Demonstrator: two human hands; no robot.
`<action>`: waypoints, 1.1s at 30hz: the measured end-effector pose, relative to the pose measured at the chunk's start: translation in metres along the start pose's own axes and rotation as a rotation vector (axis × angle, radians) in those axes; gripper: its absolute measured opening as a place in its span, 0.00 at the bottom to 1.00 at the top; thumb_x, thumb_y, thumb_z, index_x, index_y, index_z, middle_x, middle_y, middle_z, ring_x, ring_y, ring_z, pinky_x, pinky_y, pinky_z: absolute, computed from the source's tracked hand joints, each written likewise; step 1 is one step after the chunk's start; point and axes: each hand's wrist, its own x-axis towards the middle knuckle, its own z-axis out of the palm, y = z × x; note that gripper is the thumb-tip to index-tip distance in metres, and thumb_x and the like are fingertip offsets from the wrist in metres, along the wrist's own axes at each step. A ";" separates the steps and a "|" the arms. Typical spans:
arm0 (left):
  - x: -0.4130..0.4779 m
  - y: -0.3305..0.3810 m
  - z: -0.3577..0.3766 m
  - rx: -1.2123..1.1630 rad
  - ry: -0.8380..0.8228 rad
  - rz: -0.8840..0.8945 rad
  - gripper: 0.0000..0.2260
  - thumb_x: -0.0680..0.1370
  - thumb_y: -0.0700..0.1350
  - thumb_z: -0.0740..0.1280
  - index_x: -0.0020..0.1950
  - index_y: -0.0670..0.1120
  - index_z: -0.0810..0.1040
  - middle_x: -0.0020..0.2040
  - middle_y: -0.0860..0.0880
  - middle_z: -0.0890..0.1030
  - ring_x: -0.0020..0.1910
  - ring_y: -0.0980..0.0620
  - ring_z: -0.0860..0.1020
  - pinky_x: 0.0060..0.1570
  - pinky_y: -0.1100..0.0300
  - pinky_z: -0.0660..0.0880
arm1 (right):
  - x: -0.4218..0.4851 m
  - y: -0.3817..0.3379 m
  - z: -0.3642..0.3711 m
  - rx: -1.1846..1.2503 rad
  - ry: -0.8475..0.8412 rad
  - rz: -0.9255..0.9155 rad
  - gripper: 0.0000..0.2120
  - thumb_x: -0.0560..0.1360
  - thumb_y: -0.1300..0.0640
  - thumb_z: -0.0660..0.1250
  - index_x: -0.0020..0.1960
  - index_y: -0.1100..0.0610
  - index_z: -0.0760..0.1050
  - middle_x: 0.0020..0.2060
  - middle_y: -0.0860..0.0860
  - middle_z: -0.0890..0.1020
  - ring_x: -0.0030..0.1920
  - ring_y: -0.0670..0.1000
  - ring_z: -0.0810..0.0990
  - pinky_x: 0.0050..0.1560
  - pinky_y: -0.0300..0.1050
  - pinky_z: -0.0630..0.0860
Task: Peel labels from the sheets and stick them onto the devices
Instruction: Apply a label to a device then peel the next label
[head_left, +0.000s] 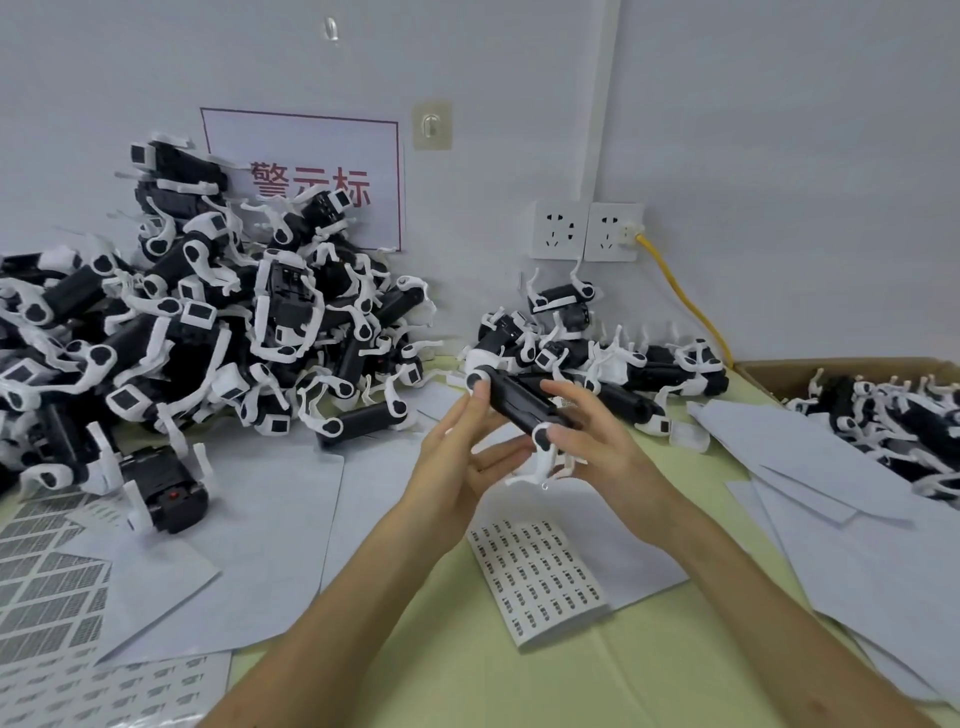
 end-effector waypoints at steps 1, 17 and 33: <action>0.001 0.000 -0.001 -0.001 0.033 0.021 0.23 0.81 0.60 0.66 0.71 0.48 0.79 0.65 0.44 0.84 0.62 0.40 0.83 0.65 0.51 0.79 | 0.000 0.001 0.001 -0.029 0.017 -0.010 0.30 0.68 0.41 0.74 0.69 0.40 0.74 0.63 0.48 0.79 0.59 0.49 0.82 0.55 0.50 0.81; 0.018 -0.007 -0.031 1.297 0.346 0.068 0.30 0.78 0.69 0.64 0.73 0.51 0.72 0.69 0.48 0.77 0.66 0.50 0.76 0.62 0.49 0.74 | 0.013 0.013 -0.013 -0.117 0.541 -0.059 0.18 0.70 0.45 0.79 0.55 0.48 0.77 0.47 0.46 0.86 0.49 0.50 0.84 0.45 0.50 0.81; 0.018 -0.003 -0.031 1.442 0.148 0.146 0.17 0.71 0.55 0.79 0.52 0.50 0.79 0.52 0.53 0.75 0.55 0.48 0.75 0.56 0.49 0.72 | 0.014 0.028 -0.028 -0.558 0.550 0.022 0.19 0.75 0.54 0.75 0.61 0.51 0.70 0.58 0.50 0.77 0.55 0.43 0.76 0.42 0.28 0.70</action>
